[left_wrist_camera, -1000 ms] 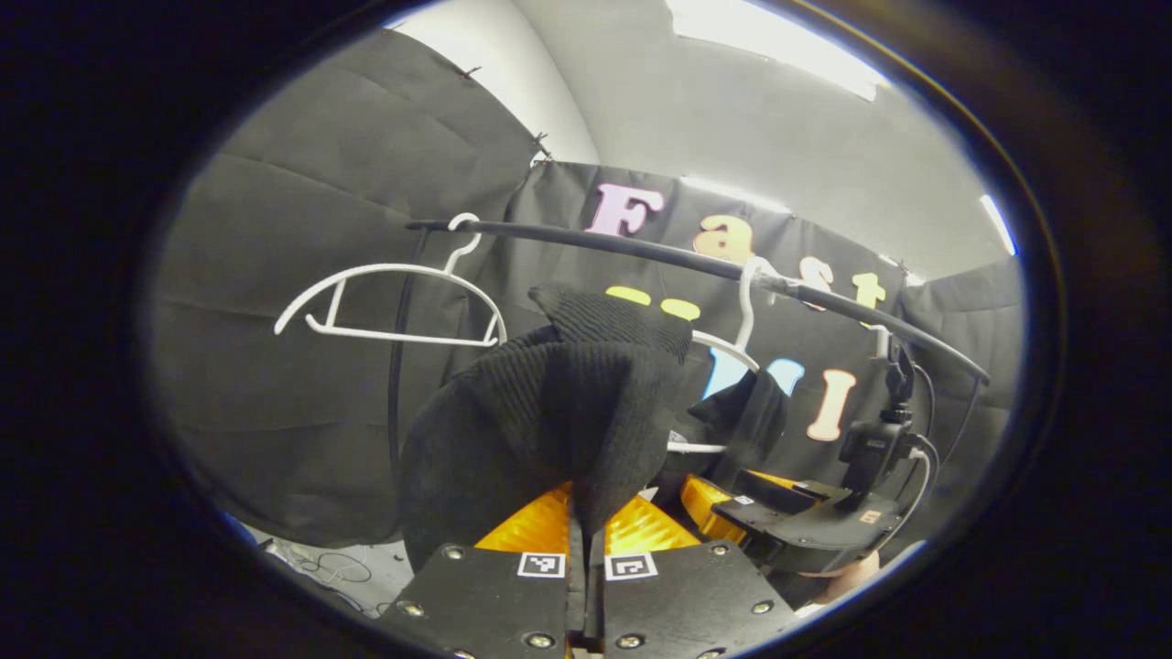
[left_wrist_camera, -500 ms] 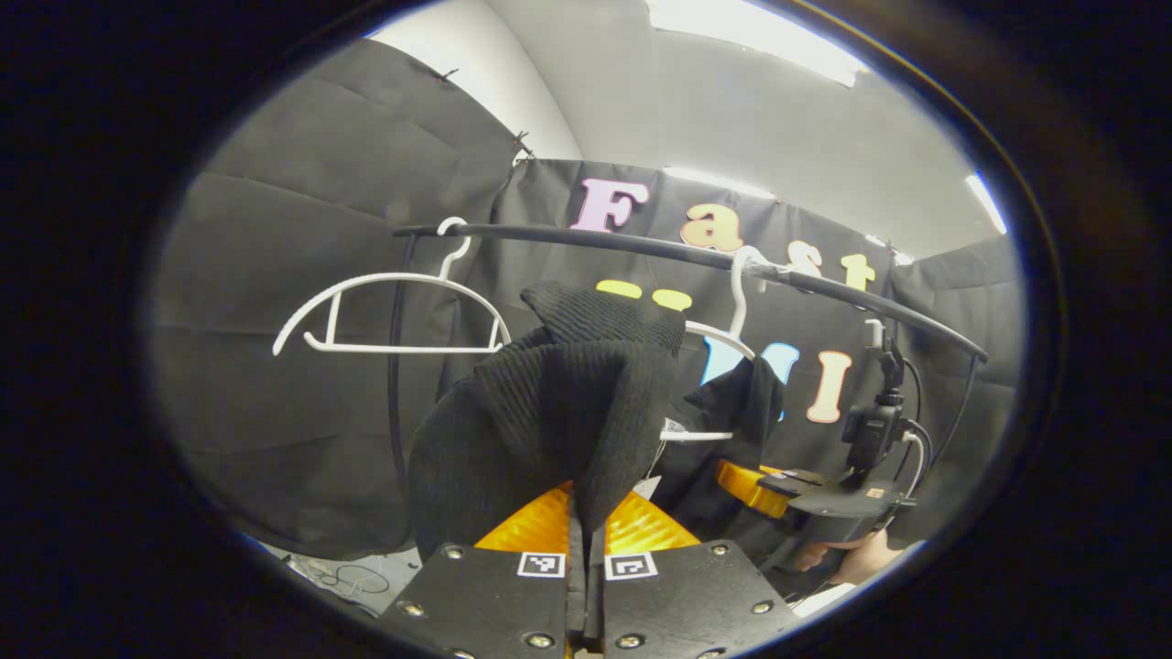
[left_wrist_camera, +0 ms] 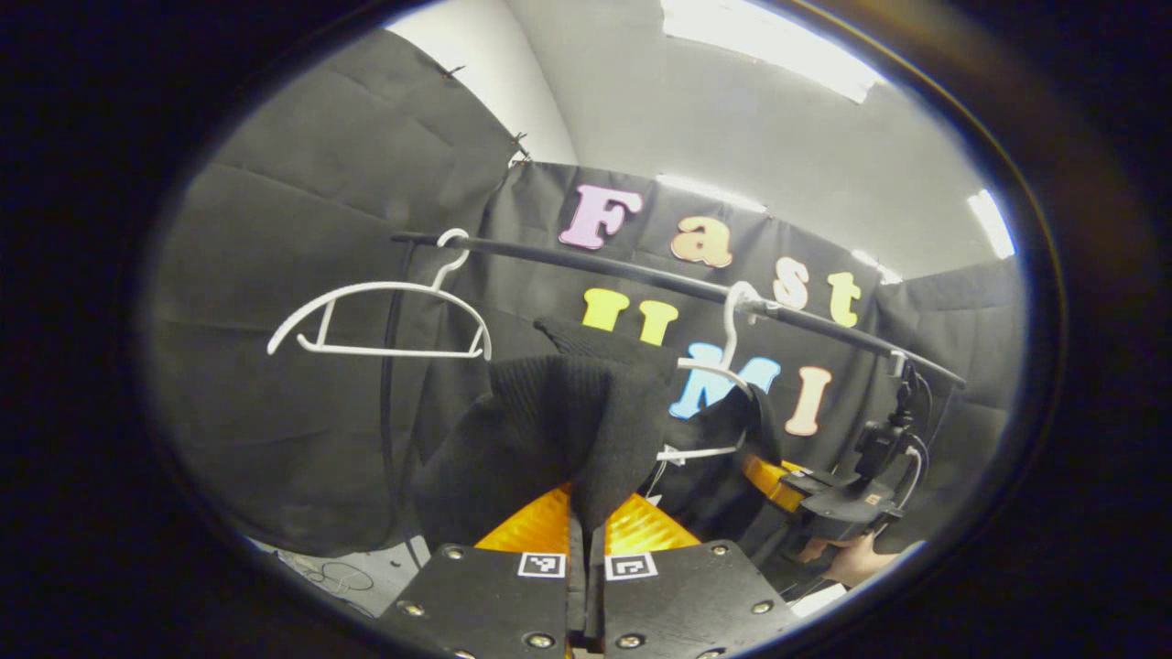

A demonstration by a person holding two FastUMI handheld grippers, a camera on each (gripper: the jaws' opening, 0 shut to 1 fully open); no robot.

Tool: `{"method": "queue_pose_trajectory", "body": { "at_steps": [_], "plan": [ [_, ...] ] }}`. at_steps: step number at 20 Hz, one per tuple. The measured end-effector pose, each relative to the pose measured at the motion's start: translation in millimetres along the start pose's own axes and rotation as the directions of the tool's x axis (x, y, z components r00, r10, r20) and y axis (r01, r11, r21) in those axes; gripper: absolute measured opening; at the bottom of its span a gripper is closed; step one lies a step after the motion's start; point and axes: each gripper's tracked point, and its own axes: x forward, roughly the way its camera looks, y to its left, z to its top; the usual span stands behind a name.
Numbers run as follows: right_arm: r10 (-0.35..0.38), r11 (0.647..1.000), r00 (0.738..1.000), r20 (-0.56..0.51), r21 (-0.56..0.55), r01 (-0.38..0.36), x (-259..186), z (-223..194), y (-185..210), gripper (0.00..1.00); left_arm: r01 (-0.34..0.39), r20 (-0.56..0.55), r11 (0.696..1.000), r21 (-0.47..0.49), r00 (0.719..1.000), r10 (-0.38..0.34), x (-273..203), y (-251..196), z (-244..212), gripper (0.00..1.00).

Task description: Grasp the clothes on the hanger with both hands and then place them into the laundry hamper below.

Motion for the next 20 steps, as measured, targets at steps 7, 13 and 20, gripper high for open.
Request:
{"method": "queue_pose_trajectory", "body": {
  "at_steps": [7, 13, 20],
  "plan": [
    [-0.099, 0.989, 0.987, 0.126, -0.096, 0.112, -1, 31, -35, 0.01, 0.005, 0.065, 1.0, -0.002, 0.998, -0.005, -16, 21, 42, 0.0],
    [-0.178, 0.955, 0.953, 0.243, -0.19, 0.227, 5, 53, -65, 0.01, -0.044, 0.154, 0.998, 0.037, 0.987, 0.038, -2, 34, 59, 0.0],
    [-0.259, 0.915, 0.921, 0.292, -0.233, 0.331, 27, 55, -93, 0.05, -0.134, 0.216, 0.986, 0.103, 0.97, 0.109, -2, 92, 92, 0.02]
  ]
}}
